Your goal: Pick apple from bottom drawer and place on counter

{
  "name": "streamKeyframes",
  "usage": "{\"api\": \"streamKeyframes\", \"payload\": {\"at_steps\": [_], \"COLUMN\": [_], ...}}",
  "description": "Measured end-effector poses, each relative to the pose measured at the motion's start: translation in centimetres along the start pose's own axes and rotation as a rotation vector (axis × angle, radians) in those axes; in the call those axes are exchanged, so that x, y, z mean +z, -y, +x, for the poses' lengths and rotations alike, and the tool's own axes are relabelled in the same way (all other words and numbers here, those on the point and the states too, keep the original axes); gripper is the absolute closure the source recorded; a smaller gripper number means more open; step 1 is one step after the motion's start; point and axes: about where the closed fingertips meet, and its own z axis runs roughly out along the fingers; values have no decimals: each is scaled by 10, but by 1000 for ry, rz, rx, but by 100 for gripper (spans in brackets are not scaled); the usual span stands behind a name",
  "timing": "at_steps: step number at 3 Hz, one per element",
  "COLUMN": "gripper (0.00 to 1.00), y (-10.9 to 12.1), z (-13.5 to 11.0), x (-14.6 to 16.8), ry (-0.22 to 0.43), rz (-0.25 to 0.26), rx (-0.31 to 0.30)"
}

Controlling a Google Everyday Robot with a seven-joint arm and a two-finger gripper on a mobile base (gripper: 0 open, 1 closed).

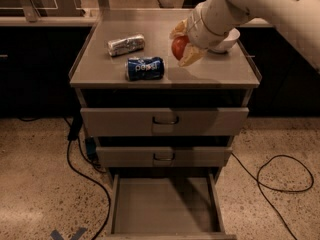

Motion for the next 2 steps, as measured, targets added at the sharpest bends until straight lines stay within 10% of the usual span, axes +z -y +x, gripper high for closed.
{"api": "streamKeyframes", "payload": {"at_steps": [2], "gripper": [100], "y": [9], "z": [32], "x": [44], "ry": [52], "rz": [7], "rx": [36]}}
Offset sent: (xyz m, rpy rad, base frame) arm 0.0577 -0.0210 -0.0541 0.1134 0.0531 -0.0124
